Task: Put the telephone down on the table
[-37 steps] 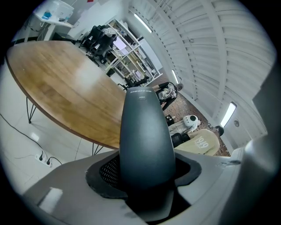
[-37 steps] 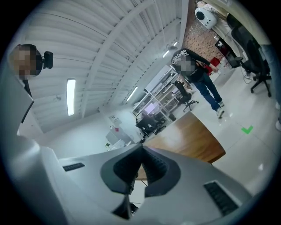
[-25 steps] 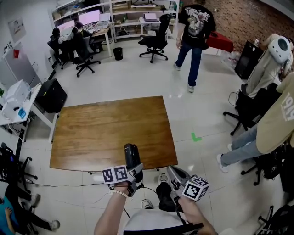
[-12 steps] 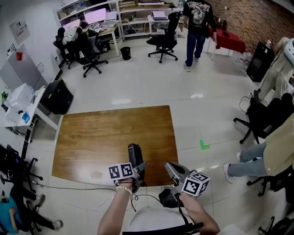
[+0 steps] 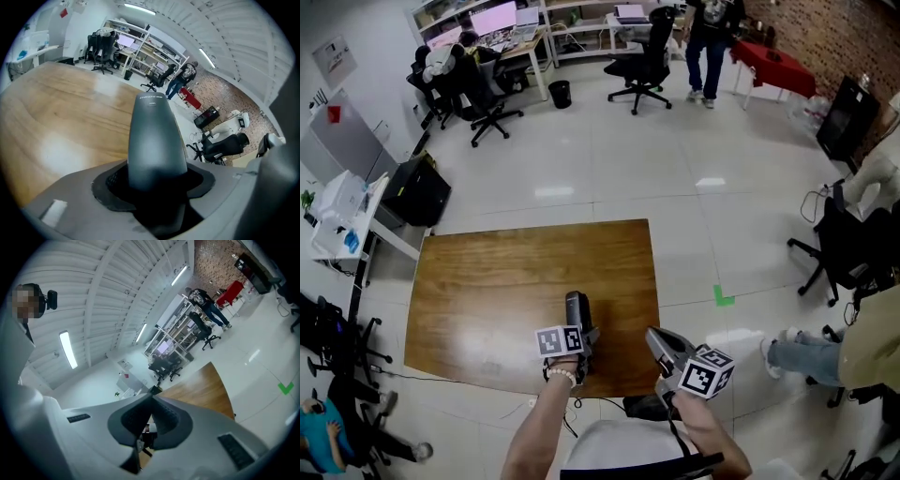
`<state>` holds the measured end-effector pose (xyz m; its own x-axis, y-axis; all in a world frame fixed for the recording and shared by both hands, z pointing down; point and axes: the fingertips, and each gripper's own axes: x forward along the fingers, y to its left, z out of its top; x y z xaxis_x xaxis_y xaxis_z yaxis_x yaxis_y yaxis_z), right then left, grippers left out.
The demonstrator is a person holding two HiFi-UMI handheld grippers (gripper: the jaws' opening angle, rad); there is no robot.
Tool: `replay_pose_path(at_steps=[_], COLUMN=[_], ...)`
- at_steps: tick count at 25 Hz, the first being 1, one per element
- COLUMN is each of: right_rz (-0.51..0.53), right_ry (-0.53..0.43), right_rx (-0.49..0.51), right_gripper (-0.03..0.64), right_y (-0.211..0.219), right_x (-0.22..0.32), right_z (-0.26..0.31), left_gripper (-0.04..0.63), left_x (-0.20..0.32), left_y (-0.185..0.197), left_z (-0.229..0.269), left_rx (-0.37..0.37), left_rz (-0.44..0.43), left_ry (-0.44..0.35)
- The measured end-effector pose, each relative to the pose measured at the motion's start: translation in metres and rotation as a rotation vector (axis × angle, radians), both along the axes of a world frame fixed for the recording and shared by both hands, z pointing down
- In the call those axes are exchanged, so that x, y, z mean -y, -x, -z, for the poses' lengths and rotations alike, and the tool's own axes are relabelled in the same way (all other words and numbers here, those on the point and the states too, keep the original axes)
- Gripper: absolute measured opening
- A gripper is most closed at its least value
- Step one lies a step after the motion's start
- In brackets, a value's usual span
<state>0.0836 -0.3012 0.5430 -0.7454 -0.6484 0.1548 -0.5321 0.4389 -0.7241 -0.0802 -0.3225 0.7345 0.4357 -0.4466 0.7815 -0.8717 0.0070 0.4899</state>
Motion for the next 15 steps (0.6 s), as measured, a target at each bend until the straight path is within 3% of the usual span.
replay_pose_path(at_steps=[15], right_rz=[0.046], right_ry=[0.055], right_rx=[0.02], right_gripper=[0.0], right_y=[-0.009], right_x=[0.031], right_z=[-0.02], left_gripper=[0.291], left_x=[0.016], left_y=[0.012], left_z=[-0.046], left_rx=[0.176], left_rz=[0.042], left_ry=[0.127])
